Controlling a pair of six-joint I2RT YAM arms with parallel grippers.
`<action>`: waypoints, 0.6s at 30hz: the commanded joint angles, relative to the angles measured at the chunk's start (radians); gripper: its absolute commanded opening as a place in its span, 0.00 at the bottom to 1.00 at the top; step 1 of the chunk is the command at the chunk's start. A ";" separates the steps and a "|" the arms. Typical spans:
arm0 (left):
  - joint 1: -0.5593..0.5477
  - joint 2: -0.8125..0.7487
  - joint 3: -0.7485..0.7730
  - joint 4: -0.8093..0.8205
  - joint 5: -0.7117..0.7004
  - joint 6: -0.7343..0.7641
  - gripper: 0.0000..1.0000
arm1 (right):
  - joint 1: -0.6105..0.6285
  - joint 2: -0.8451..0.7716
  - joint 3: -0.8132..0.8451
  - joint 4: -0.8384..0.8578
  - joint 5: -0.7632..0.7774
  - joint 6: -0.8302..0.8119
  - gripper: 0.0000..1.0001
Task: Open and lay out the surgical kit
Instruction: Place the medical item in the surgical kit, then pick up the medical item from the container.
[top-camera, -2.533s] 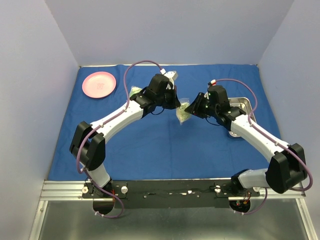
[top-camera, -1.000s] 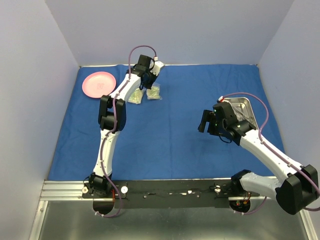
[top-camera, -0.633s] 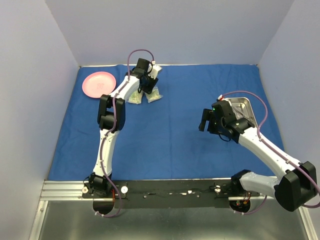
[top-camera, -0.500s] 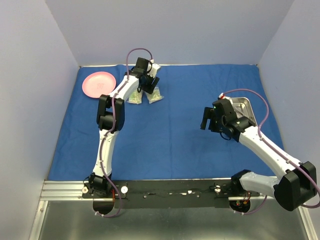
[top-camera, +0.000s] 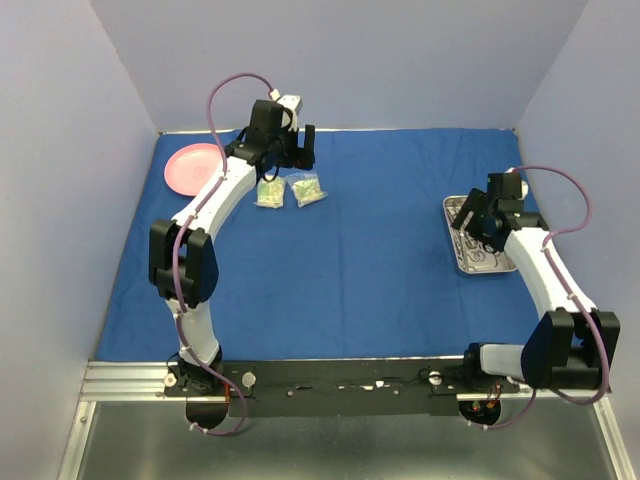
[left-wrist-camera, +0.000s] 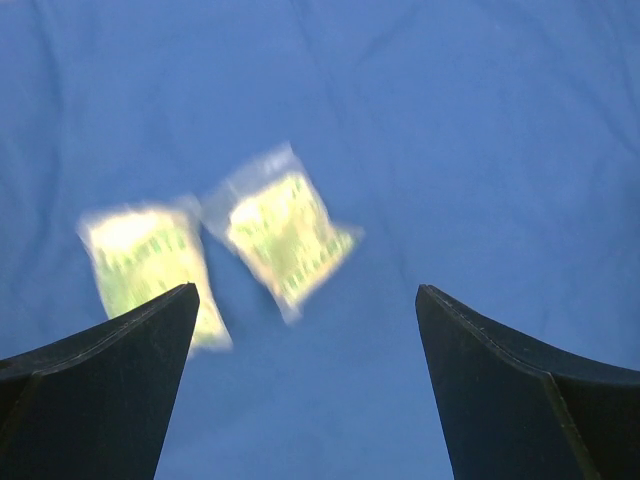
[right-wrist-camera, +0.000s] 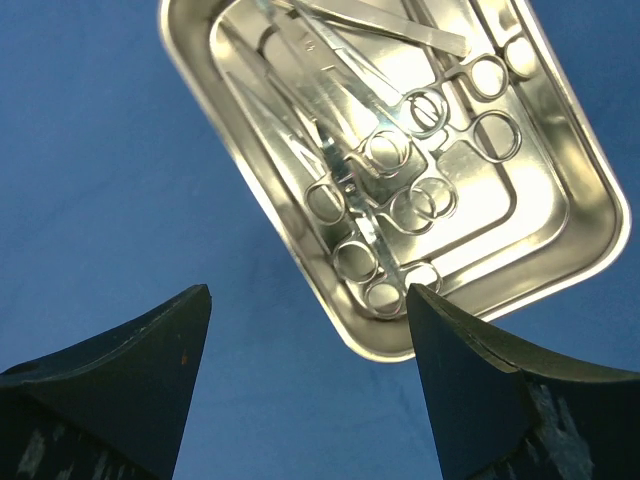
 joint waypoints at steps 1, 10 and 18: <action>-0.007 -0.152 -0.189 -0.018 0.037 -0.137 0.99 | -0.096 0.085 0.038 -0.028 -0.093 -0.020 0.85; 0.003 -0.511 -0.610 0.010 -0.248 -0.022 0.99 | -0.145 0.218 0.058 0.019 -0.086 -0.091 0.72; 0.002 -0.605 -0.904 0.212 -0.463 0.048 0.99 | -0.145 0.304 0.075 0.051 -0.064 -0.152 0.55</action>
